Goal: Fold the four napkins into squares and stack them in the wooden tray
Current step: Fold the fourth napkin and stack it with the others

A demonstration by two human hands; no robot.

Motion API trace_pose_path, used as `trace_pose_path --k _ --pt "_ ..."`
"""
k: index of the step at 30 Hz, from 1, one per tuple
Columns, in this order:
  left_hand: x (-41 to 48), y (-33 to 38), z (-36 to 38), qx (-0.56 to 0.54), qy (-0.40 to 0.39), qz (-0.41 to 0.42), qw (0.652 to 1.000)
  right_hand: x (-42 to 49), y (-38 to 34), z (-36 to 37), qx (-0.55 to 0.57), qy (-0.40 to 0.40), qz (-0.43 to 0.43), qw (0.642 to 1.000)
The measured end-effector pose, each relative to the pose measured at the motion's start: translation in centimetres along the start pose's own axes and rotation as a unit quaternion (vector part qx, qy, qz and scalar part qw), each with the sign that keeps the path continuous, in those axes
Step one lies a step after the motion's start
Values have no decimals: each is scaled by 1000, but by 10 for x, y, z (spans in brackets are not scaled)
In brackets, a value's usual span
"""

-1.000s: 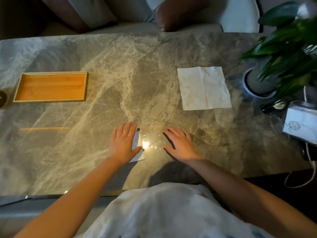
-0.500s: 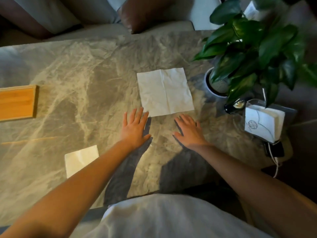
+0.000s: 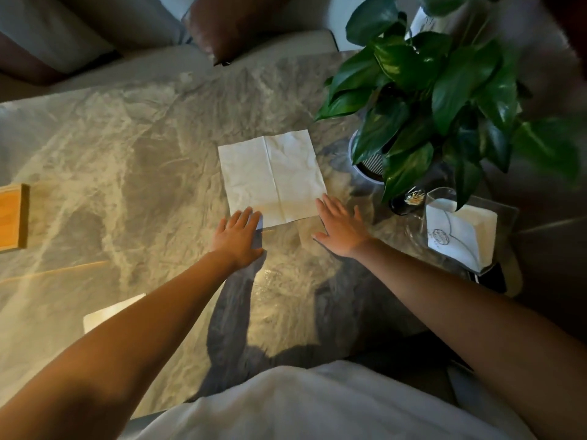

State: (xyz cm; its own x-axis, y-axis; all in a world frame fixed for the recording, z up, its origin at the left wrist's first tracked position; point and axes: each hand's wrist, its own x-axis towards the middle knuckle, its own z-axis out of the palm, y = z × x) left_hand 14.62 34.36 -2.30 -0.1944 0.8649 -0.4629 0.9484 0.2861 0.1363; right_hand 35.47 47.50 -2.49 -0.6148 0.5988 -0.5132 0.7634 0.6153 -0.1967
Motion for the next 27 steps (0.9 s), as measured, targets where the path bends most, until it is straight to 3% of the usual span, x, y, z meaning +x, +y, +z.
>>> trace_pose_path --k 3,10,15,19,23,27 --pt "-6 -3 8 -7 23 -1 1000 1 4 1 -5 -14 -7 1000" --pt "-20 -14 18 -17 105 13 994 -11 7 10 -31 127 -82 988" --pt "-44 -18 30 -19 163 54 985 -33 2 29 44 238 -127 962" --pt "-63 -31 44 -43 133 71 988 -49 -12 37 118 225 -155 955" --pt "-84 -42 60 -64 107 118 985 -70 -24 41 160 222 -131 953" --pt "-97 -48 71 -129 113 96 981 -86 -30 45 192 197 -97 957"
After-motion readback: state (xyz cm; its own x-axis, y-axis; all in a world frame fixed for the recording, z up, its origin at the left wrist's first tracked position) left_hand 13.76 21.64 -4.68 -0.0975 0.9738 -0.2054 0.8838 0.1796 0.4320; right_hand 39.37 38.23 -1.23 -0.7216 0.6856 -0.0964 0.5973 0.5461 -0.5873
